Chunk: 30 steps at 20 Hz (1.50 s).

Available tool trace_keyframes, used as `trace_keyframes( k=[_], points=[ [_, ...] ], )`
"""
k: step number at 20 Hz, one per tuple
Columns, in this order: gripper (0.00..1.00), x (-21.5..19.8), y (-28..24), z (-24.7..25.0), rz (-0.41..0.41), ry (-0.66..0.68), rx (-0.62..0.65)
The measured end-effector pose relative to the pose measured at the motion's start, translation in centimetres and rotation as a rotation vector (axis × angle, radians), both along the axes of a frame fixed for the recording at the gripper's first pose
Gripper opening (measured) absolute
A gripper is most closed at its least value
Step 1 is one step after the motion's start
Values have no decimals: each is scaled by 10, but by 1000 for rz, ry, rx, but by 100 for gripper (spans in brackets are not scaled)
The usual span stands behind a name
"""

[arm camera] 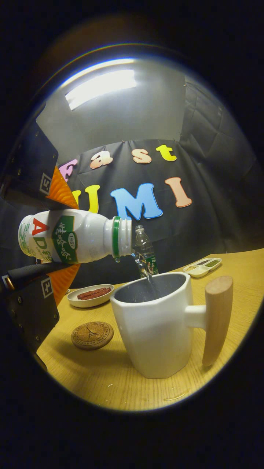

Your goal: Take the bottle from table, then pour the juice into the cup, finally place the bottle on the coaster

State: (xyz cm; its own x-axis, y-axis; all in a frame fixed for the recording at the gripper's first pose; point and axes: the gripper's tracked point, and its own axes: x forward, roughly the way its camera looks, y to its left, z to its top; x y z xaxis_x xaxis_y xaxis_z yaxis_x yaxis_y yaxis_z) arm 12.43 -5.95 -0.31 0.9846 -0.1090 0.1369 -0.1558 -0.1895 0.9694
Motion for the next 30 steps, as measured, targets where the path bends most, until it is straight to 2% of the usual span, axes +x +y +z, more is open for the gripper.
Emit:
trace_keyframes(
  k=[30],
  points=[
    [66, -6, -11, 3, -57, -32, 197]
  ],
)
